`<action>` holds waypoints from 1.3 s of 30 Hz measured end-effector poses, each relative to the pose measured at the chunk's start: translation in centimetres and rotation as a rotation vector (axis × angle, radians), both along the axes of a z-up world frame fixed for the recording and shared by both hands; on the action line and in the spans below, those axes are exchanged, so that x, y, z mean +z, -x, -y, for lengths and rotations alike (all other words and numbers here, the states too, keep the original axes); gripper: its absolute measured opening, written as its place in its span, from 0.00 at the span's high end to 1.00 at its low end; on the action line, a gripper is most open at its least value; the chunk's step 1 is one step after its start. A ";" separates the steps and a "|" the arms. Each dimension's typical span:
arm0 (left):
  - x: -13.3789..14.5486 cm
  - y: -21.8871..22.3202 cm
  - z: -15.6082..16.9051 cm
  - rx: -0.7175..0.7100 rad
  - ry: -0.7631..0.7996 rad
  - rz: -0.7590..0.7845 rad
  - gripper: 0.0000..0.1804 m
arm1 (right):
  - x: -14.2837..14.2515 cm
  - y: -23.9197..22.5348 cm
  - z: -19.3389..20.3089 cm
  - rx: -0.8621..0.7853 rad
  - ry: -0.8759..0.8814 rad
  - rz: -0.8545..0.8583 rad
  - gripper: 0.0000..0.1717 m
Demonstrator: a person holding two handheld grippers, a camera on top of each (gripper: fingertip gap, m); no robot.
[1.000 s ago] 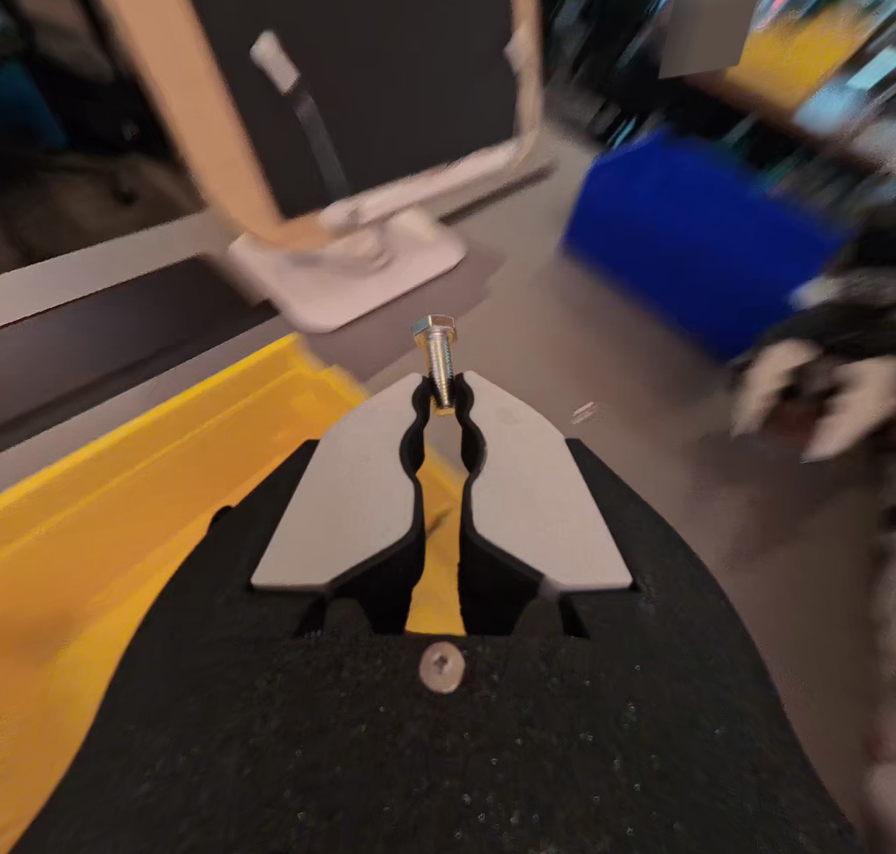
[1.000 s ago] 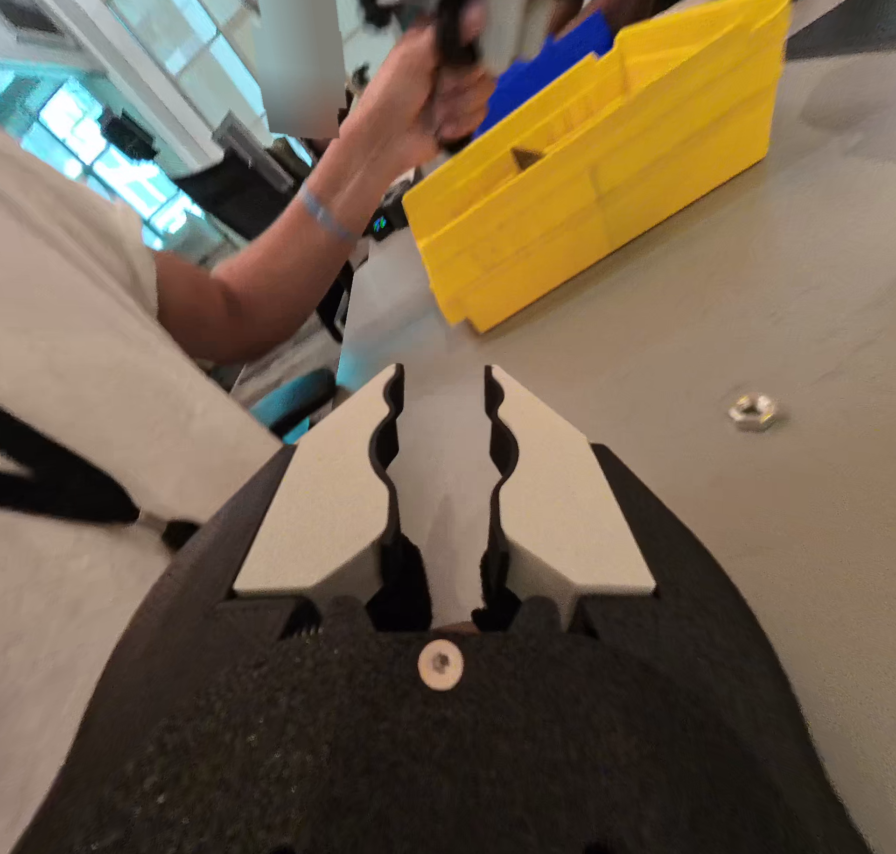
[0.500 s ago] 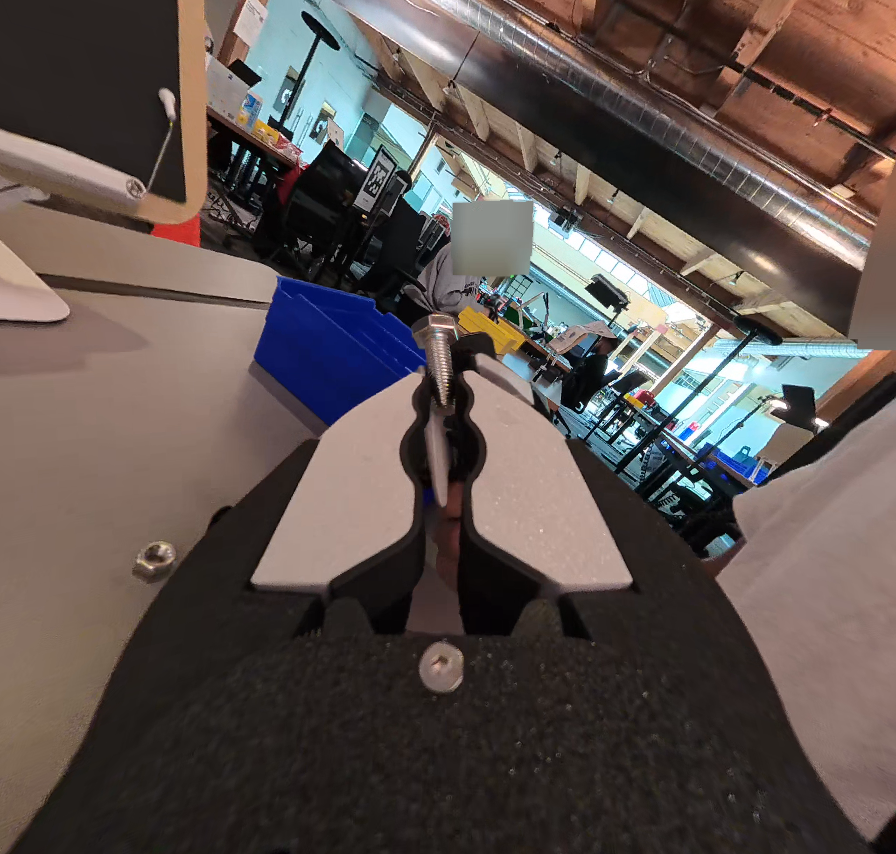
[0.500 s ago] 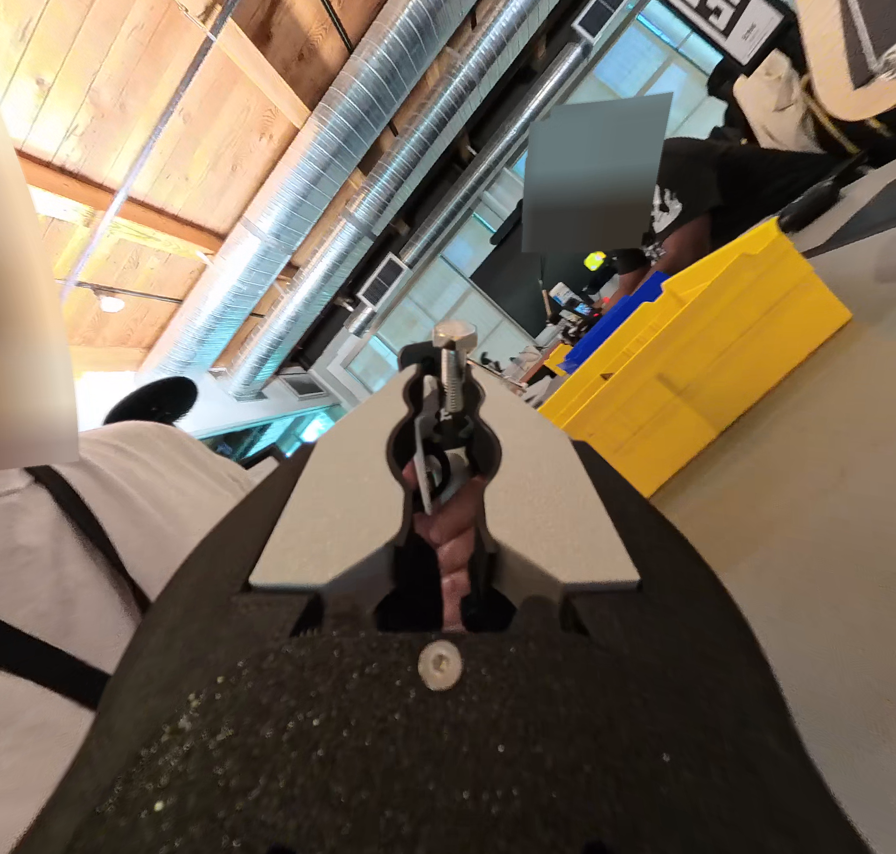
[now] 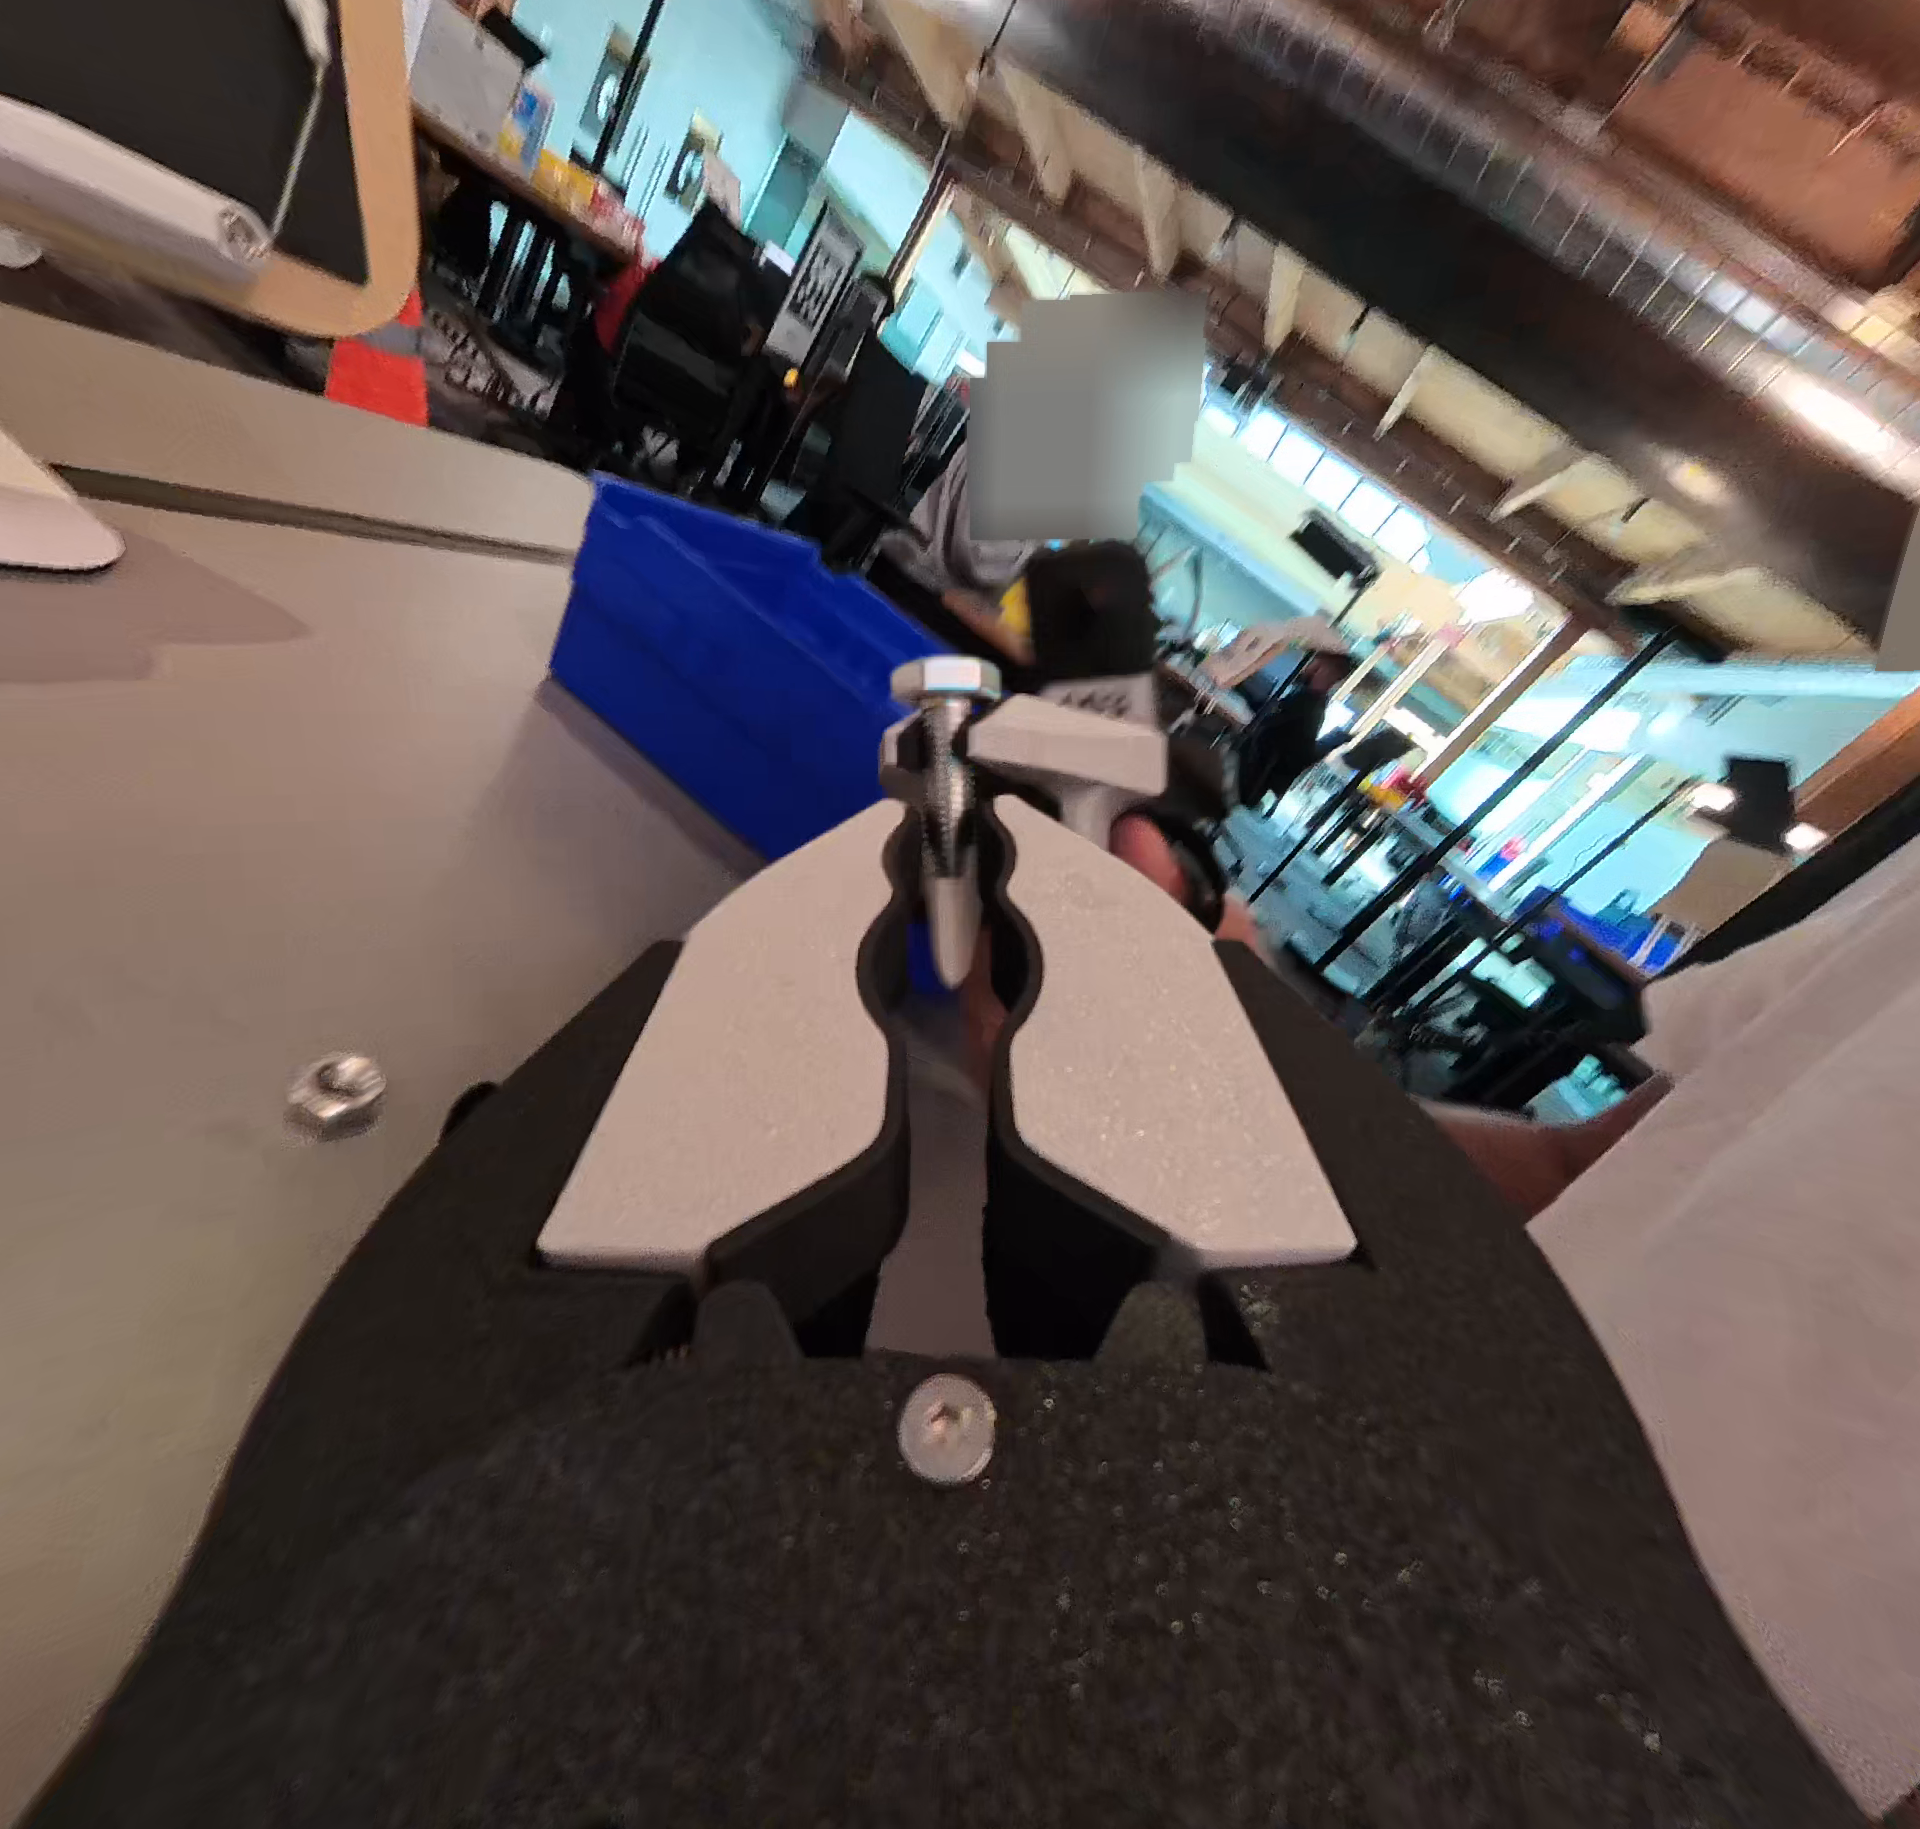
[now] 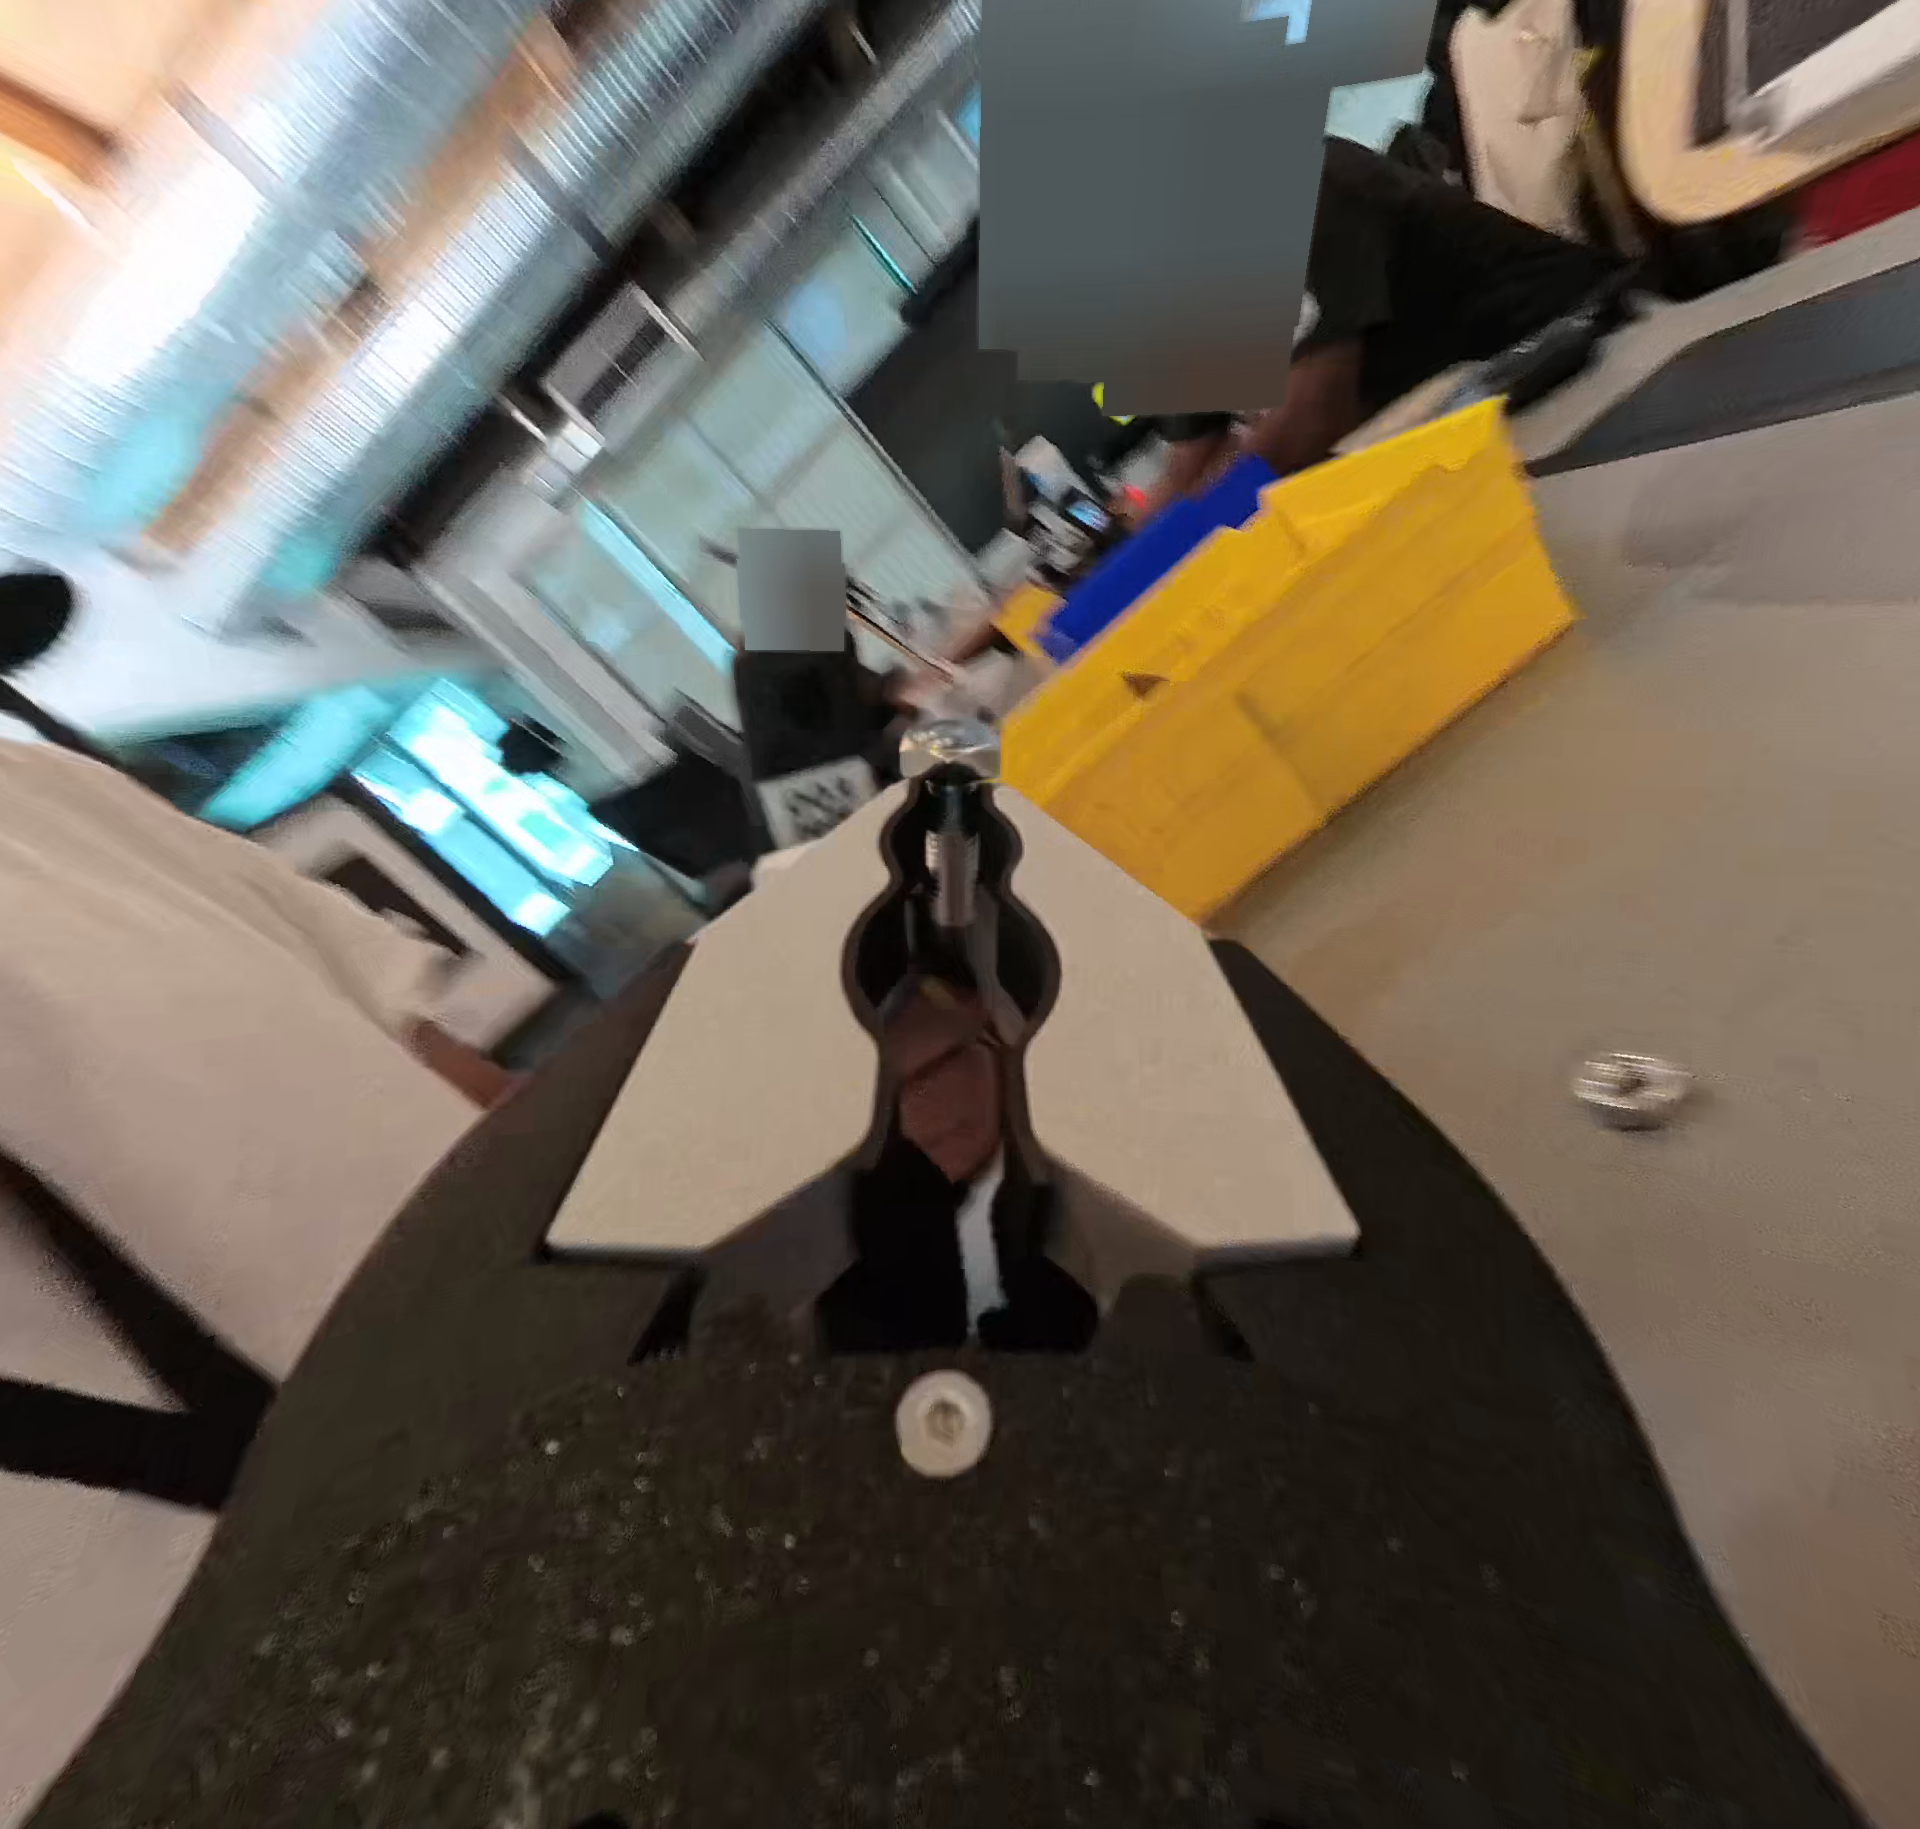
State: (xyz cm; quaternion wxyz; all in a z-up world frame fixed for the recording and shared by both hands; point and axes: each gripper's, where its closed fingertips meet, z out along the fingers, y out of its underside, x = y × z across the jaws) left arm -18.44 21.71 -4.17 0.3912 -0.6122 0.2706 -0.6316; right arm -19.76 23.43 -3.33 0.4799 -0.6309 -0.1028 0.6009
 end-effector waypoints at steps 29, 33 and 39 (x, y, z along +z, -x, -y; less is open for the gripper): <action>-5.6 2.6 -0.2 -0.219 -0.393 -0.639 0.87 | -6.9 1.4 0.5 -0.231 -0.746 1.370 0.95; -5.7 2.6 0.3 -0.249 -0.399 -0.628 0.91 | -7.0 1.4 0.7 -0.219 -0.764 1.384 0.95; -4.9 2.8 0.4 -0.213 -0.411 -0.548 0.91 | -6.1 1.6 0.9 -0.284 -0.768 1.291 0.94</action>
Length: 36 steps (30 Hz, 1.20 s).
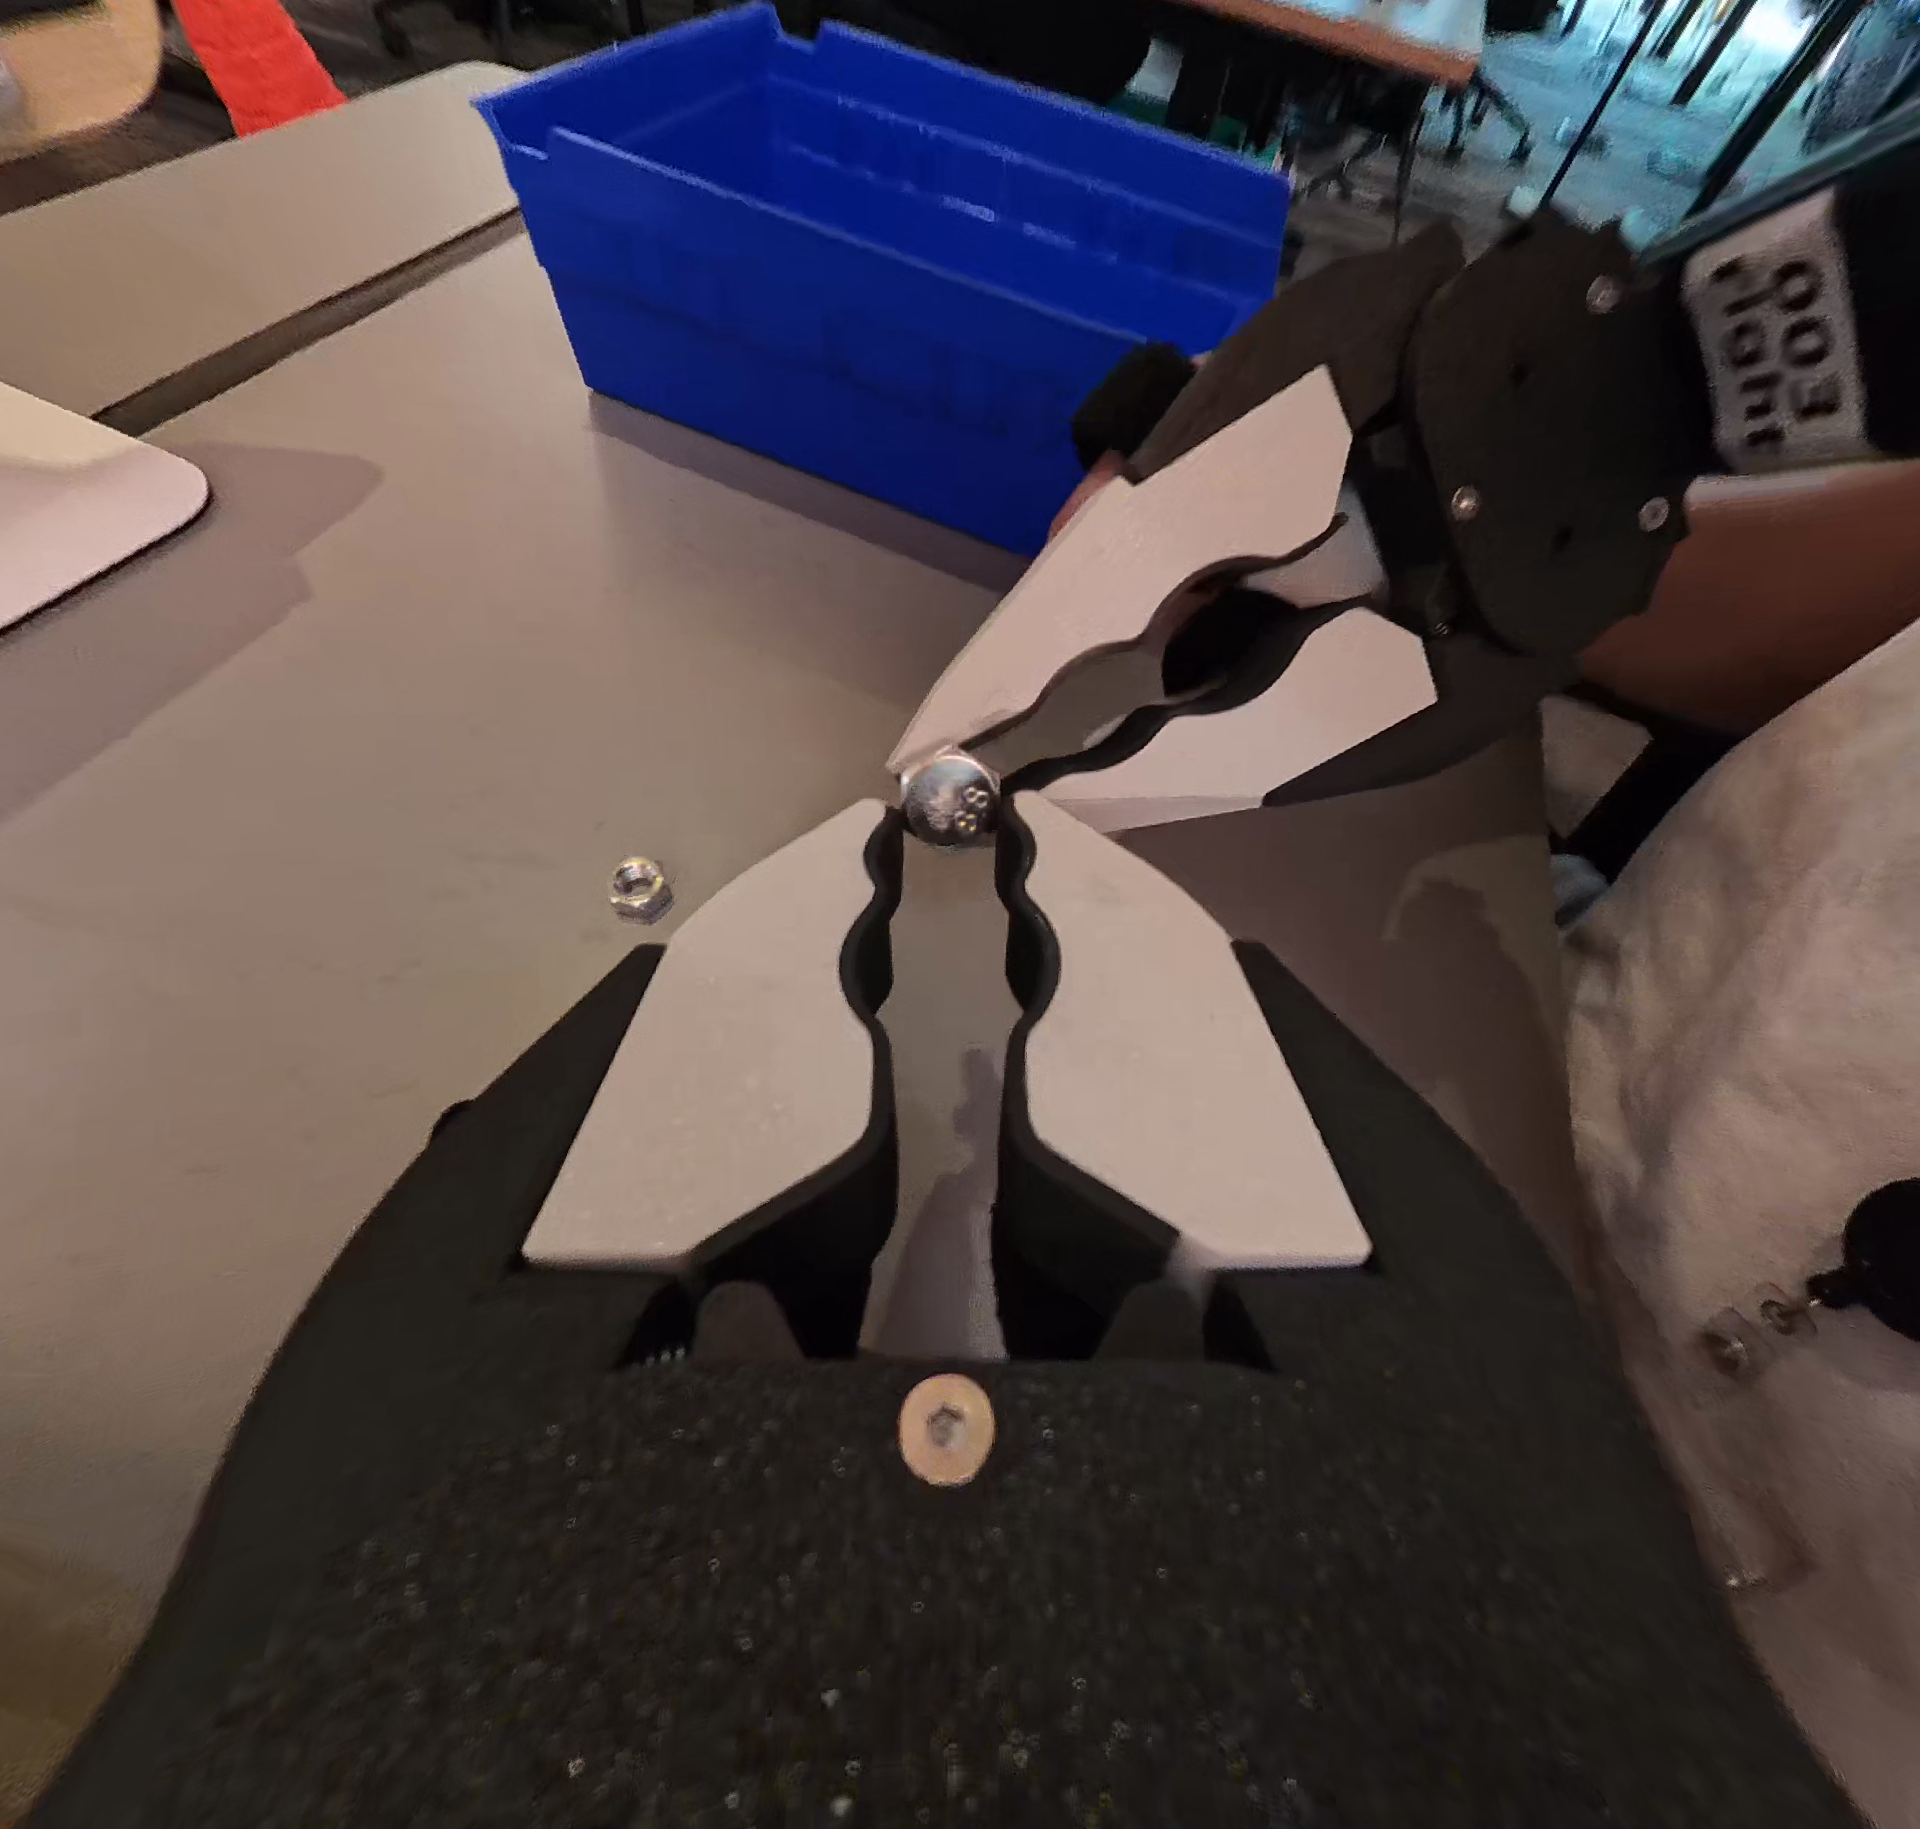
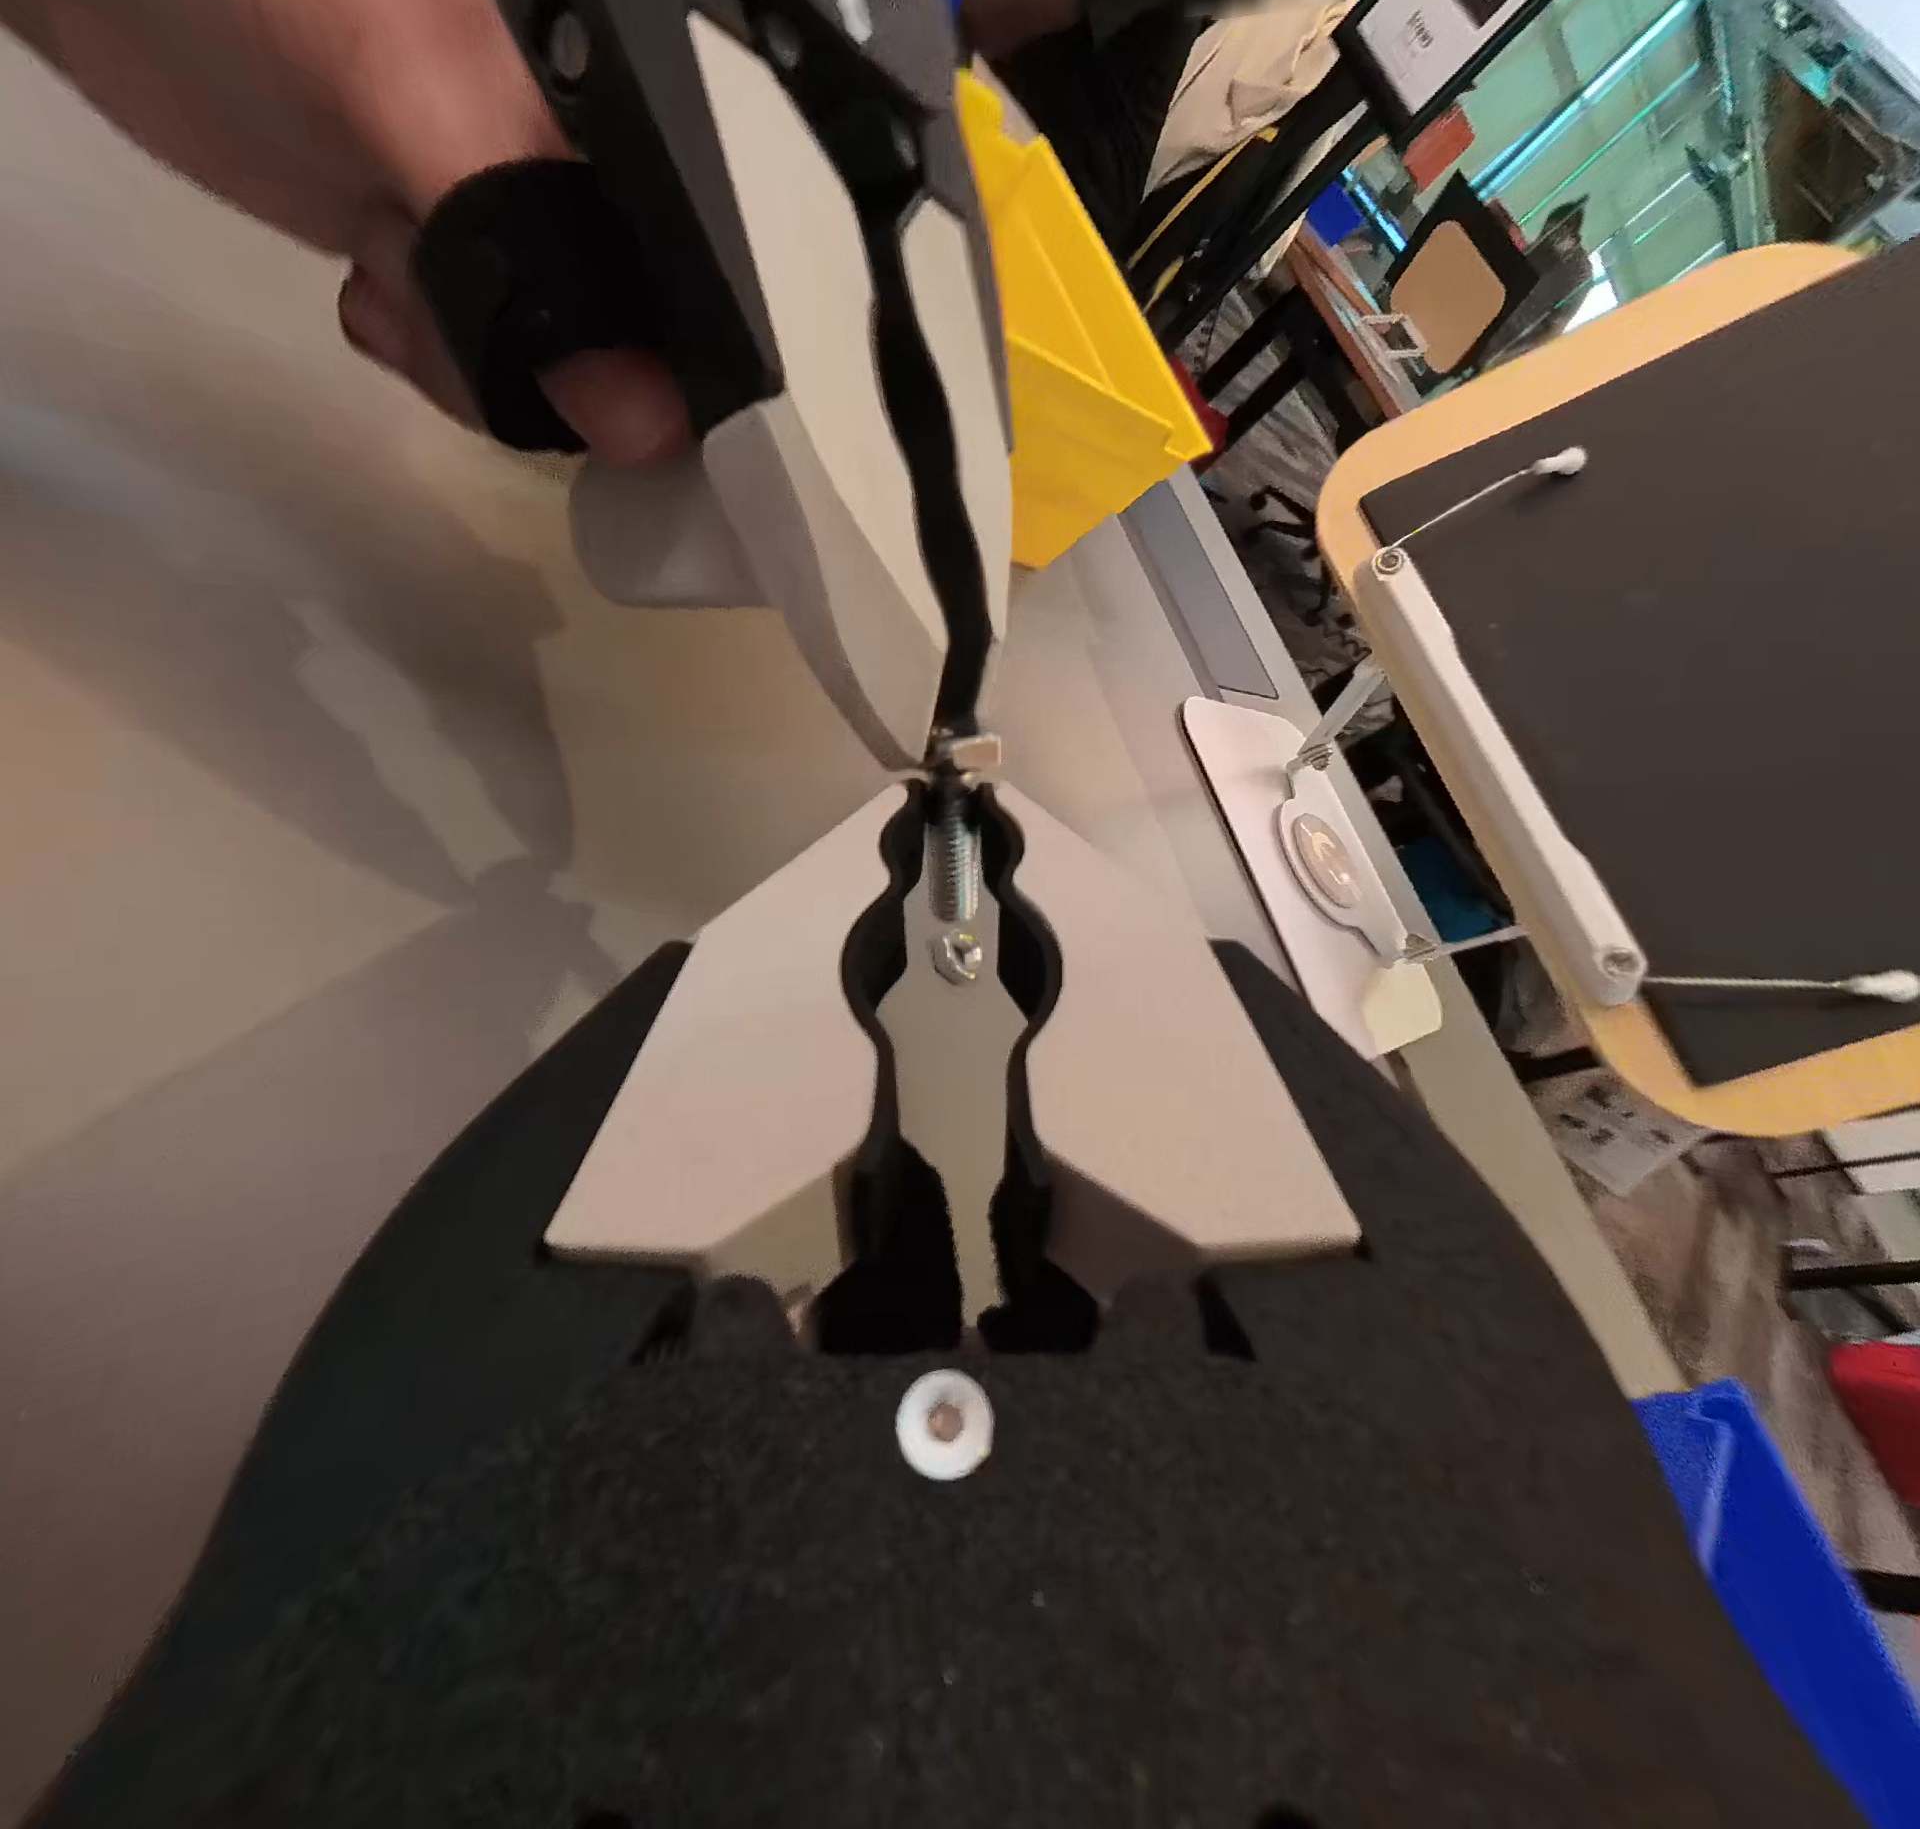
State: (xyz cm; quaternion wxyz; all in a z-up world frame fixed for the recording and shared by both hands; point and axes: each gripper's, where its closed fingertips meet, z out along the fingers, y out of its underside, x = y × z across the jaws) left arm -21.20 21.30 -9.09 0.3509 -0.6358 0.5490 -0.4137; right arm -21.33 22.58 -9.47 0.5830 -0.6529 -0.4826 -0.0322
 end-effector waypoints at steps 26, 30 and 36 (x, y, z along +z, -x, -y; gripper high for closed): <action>5.2 1.9 2.3 -0.098 0.243 0.450 0.91 | 6.1 0.9 2.8 0.533 0.923 -1.265 0.93; 4.6 1.8 2.5 -0.100 0.187 0.409 0.91 | 5.8 0.9 2.7 0.505 0.910 -1.237 0.95; 3.5 1.6 1.8 -0.048 0.105 0.352 0.91 | 5.1 0.8 2.1 0.381 0.829 -1.080 0.95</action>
